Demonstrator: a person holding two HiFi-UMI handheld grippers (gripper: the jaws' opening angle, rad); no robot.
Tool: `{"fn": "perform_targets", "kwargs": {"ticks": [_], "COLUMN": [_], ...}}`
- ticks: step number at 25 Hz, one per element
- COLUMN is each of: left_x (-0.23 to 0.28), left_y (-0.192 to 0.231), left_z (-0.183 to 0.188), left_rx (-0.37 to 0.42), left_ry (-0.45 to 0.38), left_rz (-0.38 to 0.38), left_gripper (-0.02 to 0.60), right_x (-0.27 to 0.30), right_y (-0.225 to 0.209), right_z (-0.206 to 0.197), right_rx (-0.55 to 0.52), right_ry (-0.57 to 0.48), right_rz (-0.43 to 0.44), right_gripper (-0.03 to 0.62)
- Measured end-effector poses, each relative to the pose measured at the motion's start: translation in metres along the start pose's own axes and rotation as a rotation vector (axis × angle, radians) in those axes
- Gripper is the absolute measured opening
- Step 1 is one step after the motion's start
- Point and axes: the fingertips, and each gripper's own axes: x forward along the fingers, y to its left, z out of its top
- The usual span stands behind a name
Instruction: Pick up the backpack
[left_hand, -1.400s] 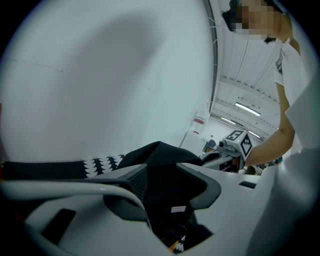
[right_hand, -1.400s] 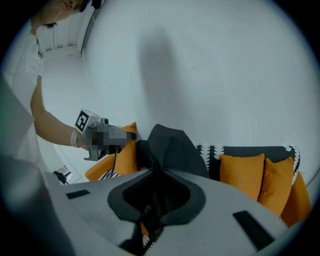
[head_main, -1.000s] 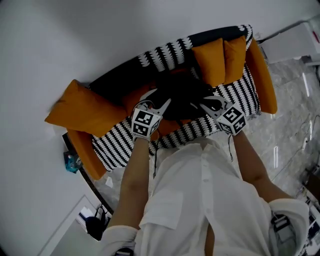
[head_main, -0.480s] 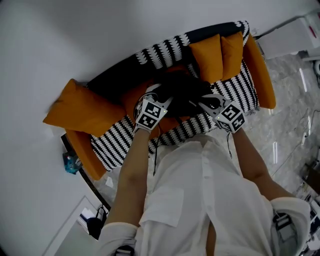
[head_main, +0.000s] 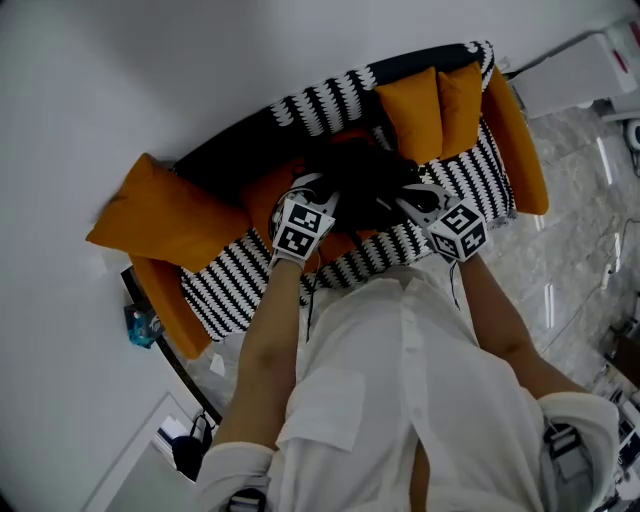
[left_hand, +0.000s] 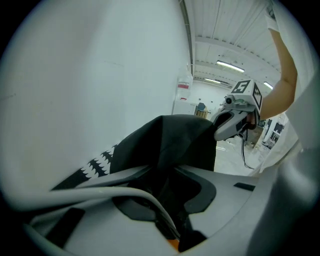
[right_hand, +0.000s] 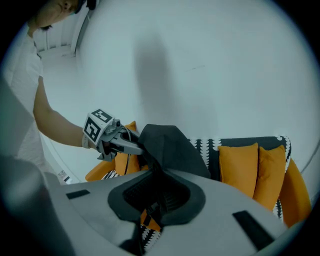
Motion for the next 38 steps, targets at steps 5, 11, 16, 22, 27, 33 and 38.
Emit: {"fn": "perform_targets", "kwargs": {"ticks": [5, 11, 16, 22, 27, 33, 38], "left_x": [-0.017, -0.038, -0.058, -0.074, -0.086, -0.109, -0.135], "left_y": [-0.011, -0.016, -0.015, -0.017, -0.018, -0.008, 0.002], "left_z": [0.011, 0.025, 0.039, 0.044, 0.056, 0.093, 0.129], "left_rx": [-0.071, -0.105, -0.143, -0.171, -0.161, -0.144, -0.131], "left_ry": [-0.043, -0.091, -0.147, -0.166, -0.187, -0.264, -0.340], "left_rz": [0.005, 0.008, 0.025, 0.039, 0.040, 0.067, 0.098], "left_gripper": [0.078, 0.067, 0.064, 0.064, 0.063, 0.061, 0.062], "right_x": [-0.008, -0.016, -0.020, -0.023, -0.027, -0.038, -0.053], "right_y": [0.002, 0.007, 0.012, 0.017, 0.016, 0.018, 0.023], "right_z": [0.010, 0.027, 0.050, 0.063, 0.076, 0.113, 0.155], "right_rx": [0.028, 0.049, 0.035, 0.016, 0.047, 0.038, -0.016], "right_ry": [-0.038, -0.086, -0.132, -0.143, -0.174, -0.267, -0.358], "right_rz": [-0.014, -0.020, -0.015, -0.014, -0.010, -0.005, -0.010], "right_gripper": [0.044, 0.044, 0.043, 0.043, 0.043, 0.043, 0.043]}}
